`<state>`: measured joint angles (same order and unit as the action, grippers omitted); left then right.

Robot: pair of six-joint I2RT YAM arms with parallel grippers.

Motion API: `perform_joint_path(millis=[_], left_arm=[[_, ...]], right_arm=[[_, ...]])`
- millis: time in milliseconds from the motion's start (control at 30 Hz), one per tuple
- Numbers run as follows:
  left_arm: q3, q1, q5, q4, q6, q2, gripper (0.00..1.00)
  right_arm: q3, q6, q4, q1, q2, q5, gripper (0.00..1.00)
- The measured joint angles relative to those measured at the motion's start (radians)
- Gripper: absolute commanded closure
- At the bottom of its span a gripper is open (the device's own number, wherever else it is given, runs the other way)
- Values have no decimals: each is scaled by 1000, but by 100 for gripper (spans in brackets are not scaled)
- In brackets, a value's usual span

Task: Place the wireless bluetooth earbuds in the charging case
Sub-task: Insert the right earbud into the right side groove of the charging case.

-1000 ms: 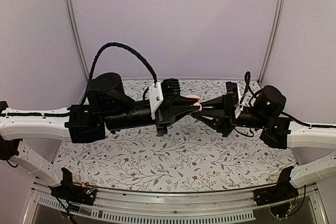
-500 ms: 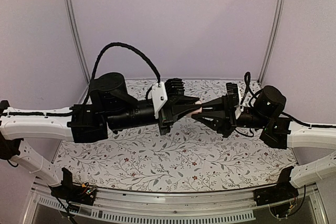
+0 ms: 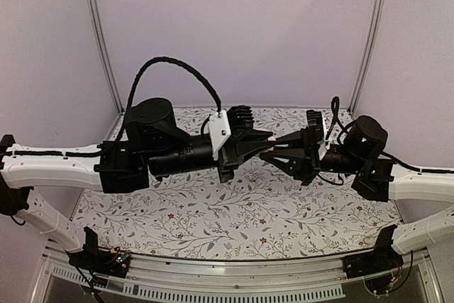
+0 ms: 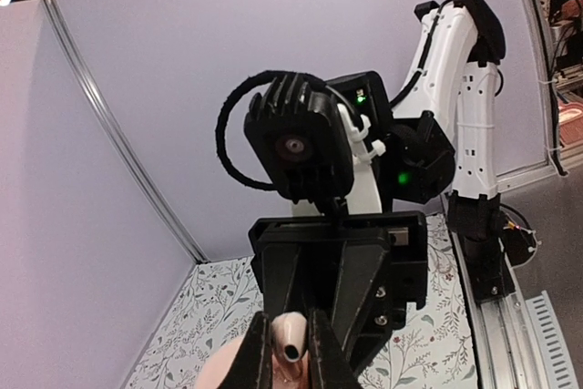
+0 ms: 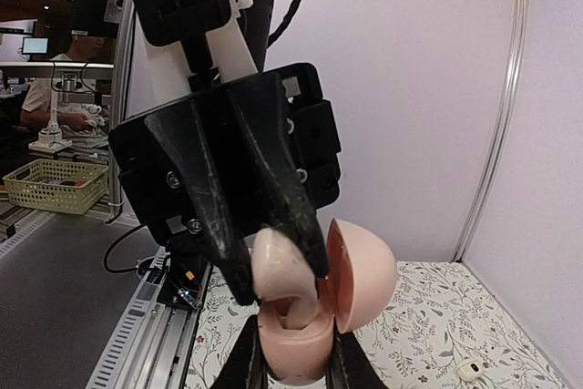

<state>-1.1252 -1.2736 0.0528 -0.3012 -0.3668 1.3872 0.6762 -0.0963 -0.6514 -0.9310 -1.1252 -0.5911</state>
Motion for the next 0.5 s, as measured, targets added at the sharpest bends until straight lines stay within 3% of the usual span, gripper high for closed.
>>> perform_joint_path(millis=[500], left_arm=[[0,-3,-24,-32,43,-1,95]], right_arm=[[-2,7,-7,0,24,27,100]])
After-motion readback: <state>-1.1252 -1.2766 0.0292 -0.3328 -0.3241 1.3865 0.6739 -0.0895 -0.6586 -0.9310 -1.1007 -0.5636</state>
